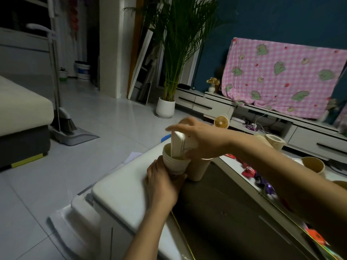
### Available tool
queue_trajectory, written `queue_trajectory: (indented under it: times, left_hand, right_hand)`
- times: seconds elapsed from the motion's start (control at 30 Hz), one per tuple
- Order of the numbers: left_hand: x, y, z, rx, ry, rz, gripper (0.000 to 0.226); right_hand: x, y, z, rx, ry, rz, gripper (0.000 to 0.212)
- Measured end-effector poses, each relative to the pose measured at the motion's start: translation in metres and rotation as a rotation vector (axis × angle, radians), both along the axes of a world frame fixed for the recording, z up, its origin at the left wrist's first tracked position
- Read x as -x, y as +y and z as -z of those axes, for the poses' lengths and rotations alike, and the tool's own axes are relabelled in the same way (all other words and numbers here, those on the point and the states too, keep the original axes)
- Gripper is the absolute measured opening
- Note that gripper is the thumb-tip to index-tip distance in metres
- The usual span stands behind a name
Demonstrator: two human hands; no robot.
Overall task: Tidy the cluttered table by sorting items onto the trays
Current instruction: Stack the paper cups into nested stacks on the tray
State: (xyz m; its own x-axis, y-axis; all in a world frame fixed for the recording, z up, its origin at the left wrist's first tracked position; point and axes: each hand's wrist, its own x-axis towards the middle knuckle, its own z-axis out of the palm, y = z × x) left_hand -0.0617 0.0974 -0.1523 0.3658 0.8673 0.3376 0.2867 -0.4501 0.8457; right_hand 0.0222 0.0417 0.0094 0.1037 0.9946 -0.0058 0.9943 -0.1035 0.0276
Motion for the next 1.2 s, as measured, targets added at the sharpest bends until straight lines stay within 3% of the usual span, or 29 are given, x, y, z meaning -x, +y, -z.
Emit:
queue_trajectory:
  times: [0.17,0.33,0.5,0.7,0.8,1.0,1.1,1.2]
  left_hand:
    - [0.000,0.001,0.001,0.001,-0.016,0.005,0.068]
    - [-0.002,0.001,0.002,0.030,-0.018,0.011,0.073]
    - [-0.001,0.001,0.002,0.020,0.003,0.018,0.076]
    - [-0.001,0.002,0.002,0.007,0.001,0.019,0.074]
    - [-0.003,0.003,0.003,0.024,0.008,0.018,0.075]
    - [-0.006,0.003,0.004,0.007,0.016,0.009,0.076]
    - [-0.005,0.004,0.003,0.011,0.031,0.005,0.076]
    - [-0.005,0.002,0.002,0.023,0.050,0.014,0.076]
  right_hand:
    - [0.003,0.001,-0.010,-0.211,0.043,-0.007,0.038]
    - [0.002,-0.003,-0.006,-0.266,0.061,0.016,0.036]
    - [-0.003,-0.006,-0.019,-0.419,0.167,0.042,0.018]
    - [0.000,-0.007,0.014,-0.250,0.200,0.091,0.021]
    - [-0.001,-0.014,0.037,-0.168,0.273,0.154,0.034]
    - [-0.033,-0.084,0.039,-0.229,0.321,0.299,0.039]
    - [-0.074,-0.137,0.034,-0.299,0.256,0.520,0.031]
    - [-0.119,-0.188,0.031,-0.259,0.003,0.760,0.033]
